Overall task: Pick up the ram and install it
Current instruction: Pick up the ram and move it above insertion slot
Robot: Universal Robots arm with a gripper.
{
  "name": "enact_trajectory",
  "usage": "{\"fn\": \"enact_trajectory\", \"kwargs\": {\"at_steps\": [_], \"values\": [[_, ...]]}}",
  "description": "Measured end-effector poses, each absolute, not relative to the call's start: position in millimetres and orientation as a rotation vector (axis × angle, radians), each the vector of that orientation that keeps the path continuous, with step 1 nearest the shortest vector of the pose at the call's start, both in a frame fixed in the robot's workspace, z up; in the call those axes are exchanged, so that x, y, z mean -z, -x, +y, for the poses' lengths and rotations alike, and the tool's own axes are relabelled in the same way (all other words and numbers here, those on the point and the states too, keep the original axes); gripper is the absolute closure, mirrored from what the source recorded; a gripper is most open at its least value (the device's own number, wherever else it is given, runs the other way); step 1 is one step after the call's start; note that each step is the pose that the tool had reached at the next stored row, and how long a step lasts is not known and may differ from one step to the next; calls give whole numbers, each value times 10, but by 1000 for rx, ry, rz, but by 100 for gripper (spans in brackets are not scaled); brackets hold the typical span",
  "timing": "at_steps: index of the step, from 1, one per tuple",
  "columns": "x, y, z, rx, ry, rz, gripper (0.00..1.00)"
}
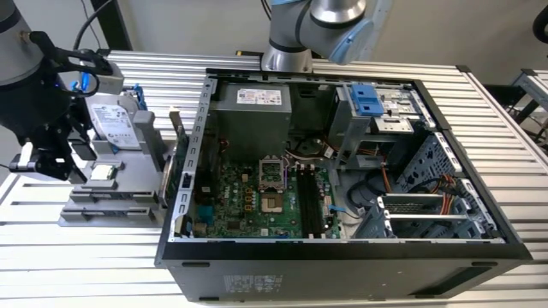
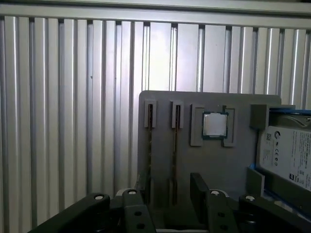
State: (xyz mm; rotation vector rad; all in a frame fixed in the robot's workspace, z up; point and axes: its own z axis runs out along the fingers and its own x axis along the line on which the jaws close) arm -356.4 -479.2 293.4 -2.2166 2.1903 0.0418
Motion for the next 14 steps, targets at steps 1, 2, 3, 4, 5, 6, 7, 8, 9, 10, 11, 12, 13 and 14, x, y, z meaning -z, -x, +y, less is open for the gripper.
{"fn": "enact_trajectory", "kwargs": {"at_steps": [1,2,3,4,5,6,7,8,9,10,11,12,13,14], "values": [[-2923,3567,-4792,-42,2217,2190,0],[-2912,3570,-4792,-42,2216,2191,0],[-2900,3573,-4792,-42,2217,2191,0],[-2891,3575,-4792,-42,2217,2190,0],[-2883,3577,-4792,-42,2217,2190,0],[-2879,3578,-4792,-42,2217,2191,0],[-2876,3578,-4792,-42,2217,2191,0],[-2875,3578,-4792,-42,2217,2191,0],[-2874,3578,-4792,-42,2217,2191,0],[-2873,3578,-4792,-42,2217,2190,0],[-2872,3578,-4792,-42,2216,2190,0],[-2872,3578,-4792,-42,2216,2190,0],[-2872,3578,-4792,-42,2217,2190,0],[-2871,3578,-4792,-42,2216,2190,0]]}}
